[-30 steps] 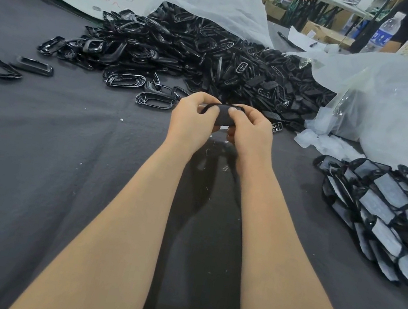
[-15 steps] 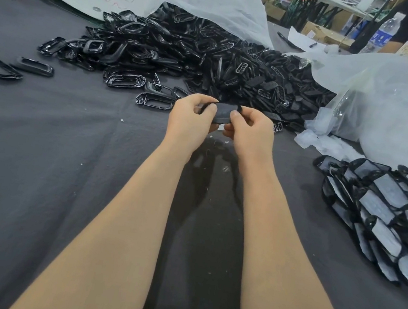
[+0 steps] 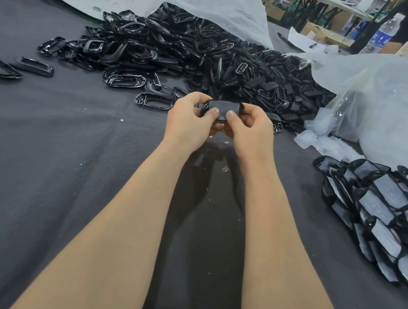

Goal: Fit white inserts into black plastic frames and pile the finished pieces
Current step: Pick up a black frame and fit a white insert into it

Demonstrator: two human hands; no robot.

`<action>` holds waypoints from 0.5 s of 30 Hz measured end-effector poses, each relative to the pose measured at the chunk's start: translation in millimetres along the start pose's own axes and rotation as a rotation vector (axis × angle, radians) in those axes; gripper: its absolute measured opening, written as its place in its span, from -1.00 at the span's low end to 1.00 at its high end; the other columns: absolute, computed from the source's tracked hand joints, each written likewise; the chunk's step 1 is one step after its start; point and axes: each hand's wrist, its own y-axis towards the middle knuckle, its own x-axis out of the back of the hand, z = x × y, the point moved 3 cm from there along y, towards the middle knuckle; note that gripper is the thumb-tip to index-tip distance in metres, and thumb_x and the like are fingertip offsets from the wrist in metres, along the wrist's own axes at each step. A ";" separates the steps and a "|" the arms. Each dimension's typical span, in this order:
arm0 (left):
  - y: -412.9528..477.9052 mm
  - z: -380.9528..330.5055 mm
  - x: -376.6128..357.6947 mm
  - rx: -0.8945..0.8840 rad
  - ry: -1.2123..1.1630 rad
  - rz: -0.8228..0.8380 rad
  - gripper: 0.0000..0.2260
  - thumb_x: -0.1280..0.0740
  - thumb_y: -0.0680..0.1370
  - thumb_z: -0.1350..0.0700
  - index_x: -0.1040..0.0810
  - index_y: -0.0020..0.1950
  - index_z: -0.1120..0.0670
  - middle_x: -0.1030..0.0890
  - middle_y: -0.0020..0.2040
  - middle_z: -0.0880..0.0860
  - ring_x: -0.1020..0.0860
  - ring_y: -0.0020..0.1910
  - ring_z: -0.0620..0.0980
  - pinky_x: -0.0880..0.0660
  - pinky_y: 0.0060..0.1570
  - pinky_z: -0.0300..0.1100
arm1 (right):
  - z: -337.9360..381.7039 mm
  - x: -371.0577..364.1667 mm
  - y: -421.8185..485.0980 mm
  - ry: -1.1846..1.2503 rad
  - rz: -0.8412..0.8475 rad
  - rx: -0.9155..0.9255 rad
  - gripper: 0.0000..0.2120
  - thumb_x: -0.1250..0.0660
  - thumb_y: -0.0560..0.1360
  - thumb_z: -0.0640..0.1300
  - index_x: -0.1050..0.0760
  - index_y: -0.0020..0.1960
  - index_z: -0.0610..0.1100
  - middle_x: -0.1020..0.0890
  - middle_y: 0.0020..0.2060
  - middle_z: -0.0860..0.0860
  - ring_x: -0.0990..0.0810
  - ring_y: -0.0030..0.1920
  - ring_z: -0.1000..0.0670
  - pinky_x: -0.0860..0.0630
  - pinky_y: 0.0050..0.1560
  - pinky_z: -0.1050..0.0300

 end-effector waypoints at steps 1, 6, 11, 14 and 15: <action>0.0 -0.3 -0.1 0.003 -0.021 -0.003 -0.86 -0.32 0.58 0.23 -0.49 -0.06 -0.02 -0.67 -0.14 0.05 -0.68 -0.18 -0.02 -0.63 -0.04 -0.08 | 0.5 0.3 -0.3 0.016 -0.007 0.001 -0.90 -0.31 0.53 -0.27 -0.46 0.00 -0.10 -0.65 -0.11 -0.10 -0.65 -0.04 -0.15 -0.56 0.11 -0.14; -0.3 -0.7 -3.4 -0.008 -0.023 0.039 -0.80 -0.35 0.56 0.22 -0.47 0.13 0.00 -0.65 -0.13 -0.02 -0.66 -0.18 -0.13 -0.61 -0.12 -0.25 | -0.7 2.0 1.5 0.016 -0.052 -0.014 -0.87 -0.31 0.54 -0.25 -0.45 0.07 -0.13 -0.65 -0.04 -0.15 -0.65 0.00 -0.15 -0.58 0.11 -0.09; 0.4 -1.1 1.4 -0.010 -0.015 0.010 -0.81 -0.30 0.57 0.30 -0.51 0.04 0.01 -0.66 -0.13 0.03 -0.65 -0.24 -0.13 -0.61 -0.11 -0.24 | 2.0 -2.6 0.6 -0.055 0.049 0.031 -0.81 -0.29 0.53 -0.29 -0.51 0.14 -0.22 -0.67 -0.04 -0.15 -0.65 -0.02 -0.12 -0.58 0.06 0.00; -0.7 -1.2 1.2 0.005 -0.055 0.012 -0.80 -0.27 0.57 0.33 -0.52 0.05 0.05 -0.65 -0.12 0.06 -0.64 -0.26 -0.13 -0.59 -0.17 -0.31 | 1.7 -2.7 1.0 -0.046 0.046 0.033 -0.84 -0.28 0.52 -0.33 -0.49 0.07 -0.17 -0.67 -0.08 -0.10 -0.65 -0.09 -0.06 -0.58 0.03 0.05; -1.0 -1.5 0.4 0.010 -0.063 0.020 -0.80 -0.26 0.58 0.34 -0.53 0.07 0.07 -0.65 -0.12 0.07 -0.64 -0.25 -0.13 -0.59 -0.18 -0.33 | 1.1 -1.8 1.4 -0.024 0.036 0.026 -0.83 -0.28 0.52 -0.35 -0.48 0.04 -0.13 -0.66 -0.12 -0.07 -0.64 -0.13 -0.02 -0.58 -0.02 0.09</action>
